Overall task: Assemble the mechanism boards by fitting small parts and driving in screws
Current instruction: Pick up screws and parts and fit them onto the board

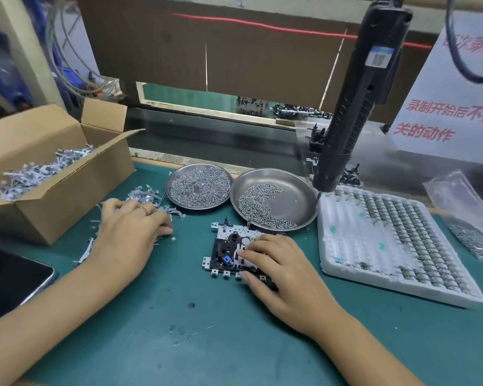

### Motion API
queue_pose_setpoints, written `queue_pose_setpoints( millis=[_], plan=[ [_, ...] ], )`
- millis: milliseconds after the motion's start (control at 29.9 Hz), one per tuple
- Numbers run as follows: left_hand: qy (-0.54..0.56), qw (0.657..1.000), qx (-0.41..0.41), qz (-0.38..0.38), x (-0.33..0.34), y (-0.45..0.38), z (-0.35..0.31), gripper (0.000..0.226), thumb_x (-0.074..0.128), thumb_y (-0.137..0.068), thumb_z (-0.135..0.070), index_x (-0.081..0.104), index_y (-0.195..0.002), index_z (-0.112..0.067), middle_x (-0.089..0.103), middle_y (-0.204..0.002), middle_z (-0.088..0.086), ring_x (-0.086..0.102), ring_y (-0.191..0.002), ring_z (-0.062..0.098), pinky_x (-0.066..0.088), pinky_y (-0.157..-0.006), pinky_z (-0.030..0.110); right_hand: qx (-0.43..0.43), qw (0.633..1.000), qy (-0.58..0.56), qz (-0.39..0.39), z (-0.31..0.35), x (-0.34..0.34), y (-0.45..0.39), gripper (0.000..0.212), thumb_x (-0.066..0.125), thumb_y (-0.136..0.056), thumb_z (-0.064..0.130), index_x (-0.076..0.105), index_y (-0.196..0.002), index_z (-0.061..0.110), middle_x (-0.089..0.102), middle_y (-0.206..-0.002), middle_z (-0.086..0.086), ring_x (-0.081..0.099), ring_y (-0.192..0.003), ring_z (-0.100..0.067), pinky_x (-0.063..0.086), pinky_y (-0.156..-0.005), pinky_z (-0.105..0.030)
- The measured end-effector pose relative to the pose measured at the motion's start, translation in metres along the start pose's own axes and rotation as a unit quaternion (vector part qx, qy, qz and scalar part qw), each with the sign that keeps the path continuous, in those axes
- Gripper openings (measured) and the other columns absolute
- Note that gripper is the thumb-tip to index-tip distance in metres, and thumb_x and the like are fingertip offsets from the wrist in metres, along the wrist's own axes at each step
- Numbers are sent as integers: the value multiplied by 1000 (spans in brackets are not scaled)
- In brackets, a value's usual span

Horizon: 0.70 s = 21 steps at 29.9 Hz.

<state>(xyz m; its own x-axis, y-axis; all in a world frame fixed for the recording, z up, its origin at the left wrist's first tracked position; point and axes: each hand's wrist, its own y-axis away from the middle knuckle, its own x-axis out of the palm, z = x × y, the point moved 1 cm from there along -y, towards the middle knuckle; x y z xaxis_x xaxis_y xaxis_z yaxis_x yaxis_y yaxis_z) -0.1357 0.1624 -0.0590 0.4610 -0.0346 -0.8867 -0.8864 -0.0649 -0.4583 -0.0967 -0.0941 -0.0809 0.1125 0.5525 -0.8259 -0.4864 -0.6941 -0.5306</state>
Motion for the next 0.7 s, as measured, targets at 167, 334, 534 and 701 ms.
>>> queue_pose_setpoints(
  millis=[167, 334, 534, 701],
  plan=[
    [17, 1000, -9, 2, 1, 0, 3, 11, 77, -76, -10, 69, -72, -16, 67, -67, -6, 60, -74, 27, 21, -81, 35, -2, 1000, -7, -7, 2, -1, 0, 32, 49, -95, 30, 67, -112, 9, 64, -107, -3, 53, -106, -19, 39, -93, -33],
    [55, 996, -71, -10, -15, -3, 1, 10, 65, -87, -24, 66, -78, -24, 66, -74, -10, 57, -82, 21, 22, -84, 36, 1, 1000, -21, -23, 2, -2, -1, 29, 49, -96, 26, 68, -109, 8, 64, -106, -3, 56, -102, -20, 42, -90, -35],
    [362, 931, -21, 38, -32, 1, -33, 10, 64, -87, -26, 64, -77, -29, 66, -76, -15, 57, -79, -8, 35, -75, 4, 35, 988, -97, -113, 4, -3, -1, 26, 52, -95, 17, 67, -112, 3, 63, -111, -6, 57, -105, -20, 45, -92, -36],
    [361, 905, 172, 143, -19, -2, -71, 7, 54, -88, -38, 57, -82, -34, 61, -83, -17, 52, -87, 1, 26, -92, 26, 74, 975, -156, -136, 1, -3, -2, 29, 52, -95, 14, 61, -122, 8, 60, -121, 2, 51, -119, -16, 39, -103, -31]
  ],
)
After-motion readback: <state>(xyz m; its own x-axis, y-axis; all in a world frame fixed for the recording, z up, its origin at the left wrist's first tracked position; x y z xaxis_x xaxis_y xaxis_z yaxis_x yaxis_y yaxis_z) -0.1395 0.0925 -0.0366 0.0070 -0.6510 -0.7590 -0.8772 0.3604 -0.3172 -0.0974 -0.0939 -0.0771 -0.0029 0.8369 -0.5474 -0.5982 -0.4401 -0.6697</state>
